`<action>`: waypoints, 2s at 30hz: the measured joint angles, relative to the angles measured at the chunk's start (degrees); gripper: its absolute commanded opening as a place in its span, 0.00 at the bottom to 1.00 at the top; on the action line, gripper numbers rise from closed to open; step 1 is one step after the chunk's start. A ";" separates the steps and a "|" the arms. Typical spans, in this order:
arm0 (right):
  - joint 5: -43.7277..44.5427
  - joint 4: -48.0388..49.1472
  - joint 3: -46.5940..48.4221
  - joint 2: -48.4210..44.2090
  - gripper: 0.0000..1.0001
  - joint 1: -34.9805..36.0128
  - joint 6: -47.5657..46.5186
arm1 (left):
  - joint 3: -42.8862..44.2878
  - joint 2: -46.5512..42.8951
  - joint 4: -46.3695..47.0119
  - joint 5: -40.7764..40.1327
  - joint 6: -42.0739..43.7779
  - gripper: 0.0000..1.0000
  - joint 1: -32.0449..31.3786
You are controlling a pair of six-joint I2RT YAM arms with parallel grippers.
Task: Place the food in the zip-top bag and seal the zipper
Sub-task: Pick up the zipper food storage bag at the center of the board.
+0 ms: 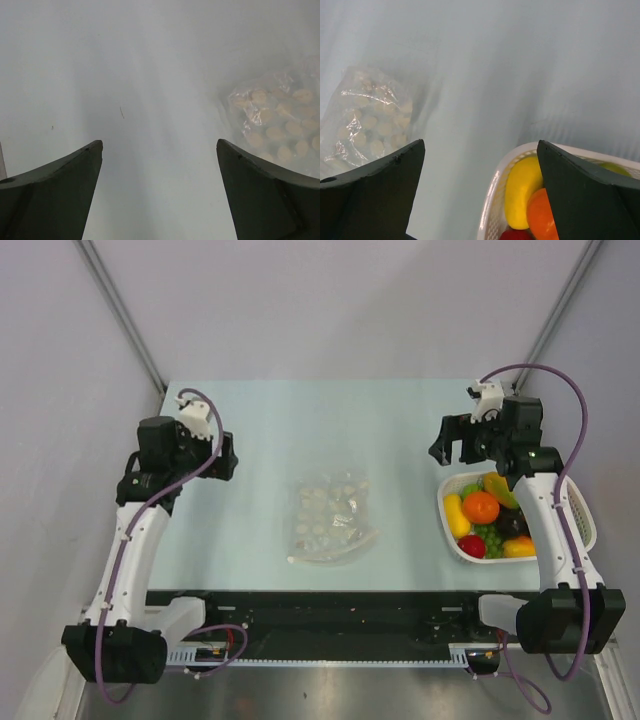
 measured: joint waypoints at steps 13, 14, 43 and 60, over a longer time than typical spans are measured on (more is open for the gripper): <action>-3.19 -0.15 -1.29 1.77 1.00 1.64 0.07 | -19.30 -10.78 3.39 -0.52 21.42 1.00 -21.92; -3.17 -0.17 -1.31 1.99 1.00 1.64 0.07 | -21.79 -12.17 5.09 -1.14 21.75 1.00 -24.81; 0.52 -0.20 -2.34 6.16 1.00 1.49 -1.53 | -51.25 -2.93 57.31 -36.20 25.66 0.73 -75.10; -0.50 -0.24 -2.43 6.47 1.00 1.09 -1.11 | -21.79 4.20 35.80 -29.31 8.68 0.00 -71.32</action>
